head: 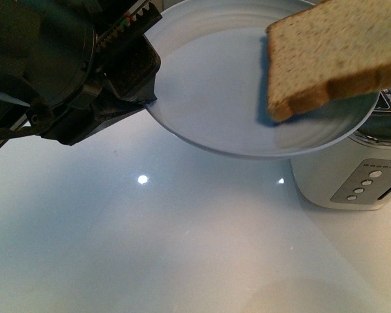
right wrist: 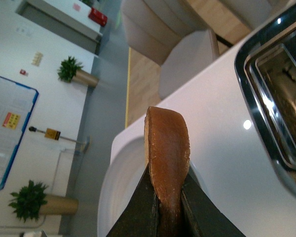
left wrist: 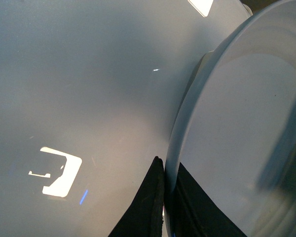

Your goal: Left arm holds plate, right arm toasts bread

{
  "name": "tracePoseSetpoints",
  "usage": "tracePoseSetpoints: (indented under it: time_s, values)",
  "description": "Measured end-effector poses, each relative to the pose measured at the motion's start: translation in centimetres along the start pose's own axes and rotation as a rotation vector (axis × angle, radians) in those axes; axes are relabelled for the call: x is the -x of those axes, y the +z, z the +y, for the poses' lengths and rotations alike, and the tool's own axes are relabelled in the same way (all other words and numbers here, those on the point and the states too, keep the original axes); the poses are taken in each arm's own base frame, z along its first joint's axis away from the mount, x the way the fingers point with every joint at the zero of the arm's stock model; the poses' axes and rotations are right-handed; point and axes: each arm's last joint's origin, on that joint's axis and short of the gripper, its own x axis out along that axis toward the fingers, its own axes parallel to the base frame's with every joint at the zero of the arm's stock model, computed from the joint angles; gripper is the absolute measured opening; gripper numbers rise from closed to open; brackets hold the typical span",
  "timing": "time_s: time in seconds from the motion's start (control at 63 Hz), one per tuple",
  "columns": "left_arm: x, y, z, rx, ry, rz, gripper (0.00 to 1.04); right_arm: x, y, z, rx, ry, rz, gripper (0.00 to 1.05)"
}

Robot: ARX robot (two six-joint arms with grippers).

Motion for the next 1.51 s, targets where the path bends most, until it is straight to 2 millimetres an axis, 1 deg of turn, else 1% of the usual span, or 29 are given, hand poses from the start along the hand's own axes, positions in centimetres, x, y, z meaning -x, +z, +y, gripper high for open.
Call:
tracePoseSetpoints:
  time_s: [0.063,0.079,0.111,0.174,0.222,0.27,0.285,0.317,0.397,0.539,0.603,0.634,0.761,0.872,0.952,1.11,1.269,1.507]
  values:
    - [0.0,0.0,0.0,-0.001,0.0,0.001,0.03,0.3,1.8,0.9,0.027,0.006,-0.052,0.03]
    - [0.0,0.0,0.0,-0.001,0.0,0.001,0.03,0.4,2.7,1.4,0.052,0.003,-0.079,0.03]
    - [0.0,0.0,0.0,-0.001,0.001,0.001,0.03,0.6,3.9,1.9,0.092,-0.019,-0.117,0.03]
    - [-0.1,0.0,0.0,-0.001,0.002,0.002,0.03,0.7,5.5,2.6,0.171,-0.07,-0.167,0.03]
    - [-0.1,0.0,0.0,-0.001,0.001,0.002,0.03,0.6,6.4,2.9,0.251,-0.114,-0.194,0.03]
    - [-0.1,0.0,0.0,-0.001,0.002,0.002,0.03,0.4,6.8,2.9,0.299,-0.146,-0.203,0.03]
    - [-0.1,0.0,0.0,-0.001,0.002,0.002,0.03,0.2,6.9,2.9,0.348,-0.172,-0.202,0.03]
    - [-0.1,0.0,0.0,-0.001,0.002,0.002,0.03,-0.1,7.0,2.7,0.389,-0.199,-0.201,0.03]
    - [-0.1,0.0,0.0,-0.002,0.001,0.002,0.03,-0.9,6.8,2.1,0.5,-0.257,-0.179,0.03]
    - [-0.1,0.0,0.0,-0.001,0.002,0.002,0.03,-3.1,5.5,0.7,0.677,-0.356,-0.096,0.03]
    - [-0.1,0.0,0.0,-0.001,0.002,0.003,0.03,-3.8,4.9,0.3,0.719,-0.369,-0.069,0.03]
    - [-0.1,0.0,0.0,-0.001,0.001,0.005,0.03,-4.5,4.2,0.0,0.75,-0.372,-0.043,0.03]
    - [-0.1,-0.1,0.0,-0.002,0.001,0.005,0.03,-6.3,2.7,-0.6,0.813,-0.37,0.004,0.03]
    - [-0.1,-0.1,0.0,-0.002,0.001,0.005,0.03,-7.7,1.7,-1.1,0.865,-0.368,0.053,0.03]
    - [-0.1,-0.1,0.0,-0.002,-0.001,0.008,0.03,-8.7,1.5,-1.2,0.891,-0.368,0.075,0.03]
    - [-0.1,-0.1,0.1,-0.001,0.001,0.009,0.03,-10.1,1.9,-1.0,0.942,-0.366,0.08,0.03]
    - [-0.1,-0.1,0.1,-0.001,-0.001,0.012,0.03,-11.2,1.7,-1.5,0.961,-0.376,0.107,0.03]
    - [-0.1,-0.1,0.1,-0.001,0.001,0.013,0.03,-12.2,1.0,-2.5,0.964,-0.397,0.149,0.03]
